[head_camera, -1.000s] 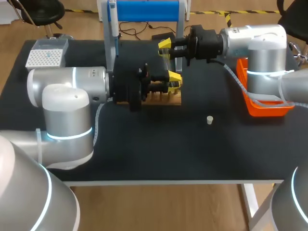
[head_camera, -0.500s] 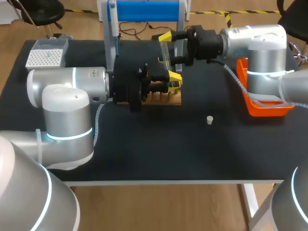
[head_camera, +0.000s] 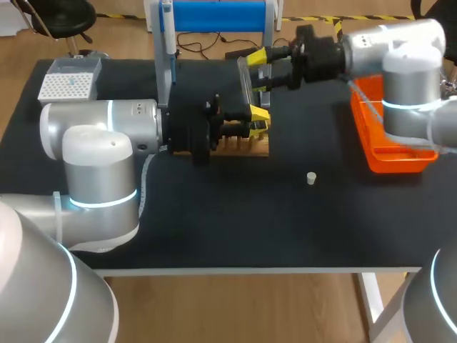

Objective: Invert the test tube, pick up the pipette, mount the tip to pipette, aspirate from beaker and dispense into the tube, eject the tip, return the pipette, and cap with the stopper.

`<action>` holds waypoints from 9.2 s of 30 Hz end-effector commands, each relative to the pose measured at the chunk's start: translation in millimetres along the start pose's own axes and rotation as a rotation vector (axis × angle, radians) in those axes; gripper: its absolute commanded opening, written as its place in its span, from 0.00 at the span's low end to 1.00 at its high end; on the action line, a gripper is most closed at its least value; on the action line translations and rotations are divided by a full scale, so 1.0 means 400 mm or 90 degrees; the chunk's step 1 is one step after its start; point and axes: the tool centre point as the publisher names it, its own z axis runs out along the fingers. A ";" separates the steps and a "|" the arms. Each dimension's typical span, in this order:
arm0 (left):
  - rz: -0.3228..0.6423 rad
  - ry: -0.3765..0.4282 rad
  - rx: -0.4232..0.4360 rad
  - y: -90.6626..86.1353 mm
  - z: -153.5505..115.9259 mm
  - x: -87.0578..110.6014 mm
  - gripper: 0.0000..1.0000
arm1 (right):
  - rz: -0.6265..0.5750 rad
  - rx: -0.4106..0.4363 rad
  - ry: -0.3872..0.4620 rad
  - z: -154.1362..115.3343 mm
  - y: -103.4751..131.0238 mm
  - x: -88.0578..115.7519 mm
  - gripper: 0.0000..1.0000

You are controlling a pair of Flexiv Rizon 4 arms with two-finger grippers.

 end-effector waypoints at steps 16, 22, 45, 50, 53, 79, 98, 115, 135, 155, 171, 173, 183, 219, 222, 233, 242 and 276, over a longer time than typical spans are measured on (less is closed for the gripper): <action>0.001 -0.001 -0.003 -0.002 0.002 0.001 0.00 | -0.673 -0.054 -0.288 -0.068 -0.012 -0.037 1.00; 0.001 -0.001 -0.003 -0.002 0.002 0.001 0.00 | -0.903 0.134 -0.308 -0.048 -0.042 -0.146 1.00; 0.001 -0.001 -0.003 -0.002 0.002 0.001 0.00 | -1.002 0.303 -0.121 -0.022 -0.066 -0.307 1.00; 0.001 -0.001 -0.003 -0.002 0.002 0.001 0.00 | -0.981 0.318 -0.111 -0.005 -0.060 -0.334 1.00; 0.001 -0.001 -0.003 -0.002 0.002 0.001 0.00 | -0.951 0.311 -0.121 -0.002 -0.049 -0.343 1.00; 0.001 -0.001 -0.003 -0.002 0.002 0.001 0.00 | -0.822 0.271 -0.166 0.007 -0.035 -0.413 1.00; 0.001 -0.001 -0.003 -0.002 0.002 0.001 0.00 | -0.787 0.255 -0.211 -0.001 -0.028 -0.412 1.00; -0.232 0.080 -0.084 0.074 -0.003 -0.019 0.00 | -0.787 0.255 -0.211 -0.001 -0.028 -0.412 1.00; -0.492 0.047 -0.056 0.192 0.010 -0.104 0.00 | -0.787 0.255 -0.211 -0.001 -0.028 -0.412 1.00; -0.519 0.045 -0.049 0.227 -0.008 -0.116 0.00 | -0.787 0.255 -0.211 -0.001 -0.028 -0.412 1.00; -0.824 0.007 0.001 0.389 -0.074 -0.105 0.00 | -0.787 0.255 -0.211 -0.001 -0.028 -0.412 1.00; -0.861 -0.005 -0.001 0.401 -0.076 -0.099 0.00 | -0.787 0.255 -0.211 -0.001 -0.028 -0.412 1.00; -0.938 -0.010 -0.029 0.417 -0.074 -0.089 0.00 | -0.787 0.255 -0.211 -0.001 -0.028 -0.412 1.00; -1.007 -0.027 0.022 0.453 -0.078 -0.047 0.00 | -0.787 0.255 -0.211 -0.001 -0.028 -0.412 1.00; -1.013 -0.028 0.026 0.461 -0.079 -0.036 0.00 | -0.787 0.255 -0.211 -0.001 -0.028 -0.412 1.00; -1.019 -0.023 0.040 0.480 -0.073 -0.015 0.00 | -0.787 0.255 -0.211 -0.001 -0.028 -0.412 1.00; -1.023 -0.010 0.033 0.484 -0.058 0.004 0.00 | -0.787 0.255 -0.211 -0.001 -0.028 -0.412 1.00; -1.017 -0.026 0.004 0.475 -0.048 0.052 0.00 | -0.787 0.255 -0.211 -0.001 -0.028 -0.412 1.00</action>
